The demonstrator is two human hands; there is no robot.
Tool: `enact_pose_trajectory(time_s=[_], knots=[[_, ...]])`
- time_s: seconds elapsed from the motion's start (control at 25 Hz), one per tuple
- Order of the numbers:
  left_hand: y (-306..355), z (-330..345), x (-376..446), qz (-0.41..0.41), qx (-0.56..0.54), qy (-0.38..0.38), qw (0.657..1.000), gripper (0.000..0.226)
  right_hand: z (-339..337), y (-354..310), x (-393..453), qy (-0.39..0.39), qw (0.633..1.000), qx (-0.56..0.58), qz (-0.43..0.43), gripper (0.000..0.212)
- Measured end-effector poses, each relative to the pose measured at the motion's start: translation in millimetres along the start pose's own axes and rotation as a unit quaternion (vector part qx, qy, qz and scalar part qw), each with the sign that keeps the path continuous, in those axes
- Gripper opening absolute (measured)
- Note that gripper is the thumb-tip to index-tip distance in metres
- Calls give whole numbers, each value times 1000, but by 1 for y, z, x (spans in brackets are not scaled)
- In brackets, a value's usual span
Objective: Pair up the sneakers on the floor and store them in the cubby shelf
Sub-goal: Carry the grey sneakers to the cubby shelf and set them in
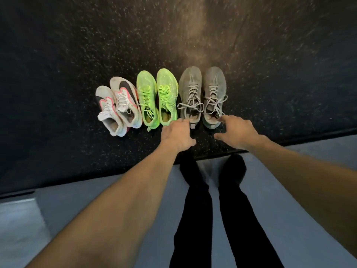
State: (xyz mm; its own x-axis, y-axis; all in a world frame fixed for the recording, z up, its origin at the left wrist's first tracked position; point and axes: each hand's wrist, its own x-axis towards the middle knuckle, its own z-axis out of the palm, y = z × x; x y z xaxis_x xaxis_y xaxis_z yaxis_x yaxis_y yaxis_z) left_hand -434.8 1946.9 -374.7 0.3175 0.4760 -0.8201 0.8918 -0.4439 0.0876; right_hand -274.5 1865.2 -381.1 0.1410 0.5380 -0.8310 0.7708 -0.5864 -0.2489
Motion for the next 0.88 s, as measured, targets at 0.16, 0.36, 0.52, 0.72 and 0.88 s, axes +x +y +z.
enact_pose_trajectory(time_s=[0.16, 0.36, 0.52, 0.72, 0.88], knots=[[-2, 63, 101, 27, 41, 24, 998, 69, 57, 18, 100, 0, 1000, 0, -6, 56], [-5, 129, 177, 55, 93, 32, 994, 60, 118, 28, 170, 35, 999, -25, -11, 42], [-7, 137, 197, 37, 111, 69, 991, 28, 137, 35, 189, 97, 994, -43, 13, 37], [-2, 126, 180, 37, 67, 97, 992, 26, 135, 40, 177, 139, 988, -56, -23, 35], [4, 100, 134, 44, 49, 102, 993, 24, 104, 29, 121, 156, 985, -66, -42, 28]])
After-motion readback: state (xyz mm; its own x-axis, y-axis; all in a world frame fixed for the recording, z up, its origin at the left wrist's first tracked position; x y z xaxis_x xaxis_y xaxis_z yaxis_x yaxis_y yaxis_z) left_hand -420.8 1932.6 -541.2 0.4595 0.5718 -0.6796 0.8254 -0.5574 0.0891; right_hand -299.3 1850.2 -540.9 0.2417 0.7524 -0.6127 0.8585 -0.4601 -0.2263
